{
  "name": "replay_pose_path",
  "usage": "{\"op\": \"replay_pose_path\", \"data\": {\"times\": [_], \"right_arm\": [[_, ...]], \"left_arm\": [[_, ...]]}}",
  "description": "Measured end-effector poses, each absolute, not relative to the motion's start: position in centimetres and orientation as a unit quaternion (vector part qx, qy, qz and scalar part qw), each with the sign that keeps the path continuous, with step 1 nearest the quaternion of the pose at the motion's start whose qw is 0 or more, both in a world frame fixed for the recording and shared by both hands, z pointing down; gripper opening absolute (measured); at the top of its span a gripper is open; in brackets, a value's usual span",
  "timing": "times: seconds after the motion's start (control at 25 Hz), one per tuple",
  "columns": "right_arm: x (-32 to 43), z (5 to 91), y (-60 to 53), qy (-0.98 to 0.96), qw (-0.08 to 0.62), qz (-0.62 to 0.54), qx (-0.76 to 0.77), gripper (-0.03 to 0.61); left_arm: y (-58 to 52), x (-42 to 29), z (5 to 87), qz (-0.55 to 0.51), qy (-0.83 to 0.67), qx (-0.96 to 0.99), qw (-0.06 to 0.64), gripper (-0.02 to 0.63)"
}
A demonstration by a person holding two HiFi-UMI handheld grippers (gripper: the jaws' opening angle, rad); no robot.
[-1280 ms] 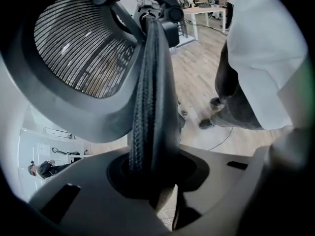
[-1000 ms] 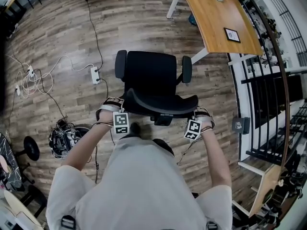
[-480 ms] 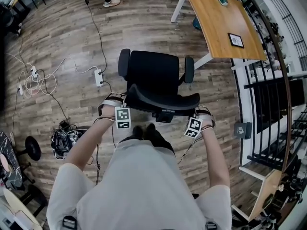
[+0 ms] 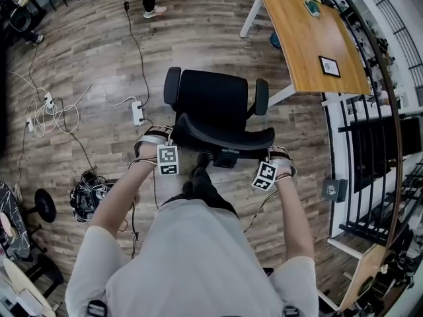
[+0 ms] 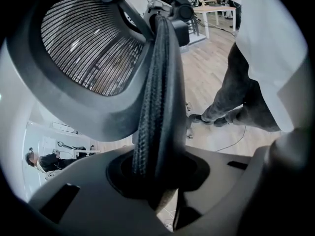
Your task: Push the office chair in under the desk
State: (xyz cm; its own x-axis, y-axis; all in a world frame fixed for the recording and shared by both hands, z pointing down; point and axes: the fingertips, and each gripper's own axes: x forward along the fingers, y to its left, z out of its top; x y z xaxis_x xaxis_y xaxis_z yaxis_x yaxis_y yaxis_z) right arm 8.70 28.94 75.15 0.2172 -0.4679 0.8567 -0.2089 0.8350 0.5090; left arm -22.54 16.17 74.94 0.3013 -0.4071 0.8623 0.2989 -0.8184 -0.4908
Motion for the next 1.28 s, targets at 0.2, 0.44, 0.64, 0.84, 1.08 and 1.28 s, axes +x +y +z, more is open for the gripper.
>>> {"op": "replay_pose_path", "data": {"times": [0.2,0.44,0.64,0.84,1.08,1.28], "right_arm": [[9.4,75.1,25.0,-0.618,0.730,-0.093,0.276,0.063],[11.4,74.8,19.7,-0.619,0.729,-0.096,0.277,0.063],[12.2,74.9,15.6,-0.618,0.729,-0.096,0.279,0.063],[12.7,74.8,12.0,-0.616,0.728,-0.098,0.284,0.063],[12.9,76.2,10.4,-0.613,0.725,-0.097,0.297,0.063],[13.1,74.8,4.8,-0.608,0.731,-0.087,0.298,0.063]], "left_arm": [[12.3,-21.9,75.1,-0.591,0.037,-0.749,0.298,0.086],[7.1,-19.8,74.7,-0.588,0.039,-0.750,0.301,0.086],[3.0,-18.8,74.8,-0.583,0.035,-0.753,0.302,0.086],[-0.9,-18.2,74.8,-0.583,0.050,-0.752,0.304,0.089],[-3.0,-17.7,76.0,-0.582,0.051,-0.748,0.314,0.090],[-9.4,-17.2,74.7,-0.576,0.038,-0.753,0.316,0.089]]}}
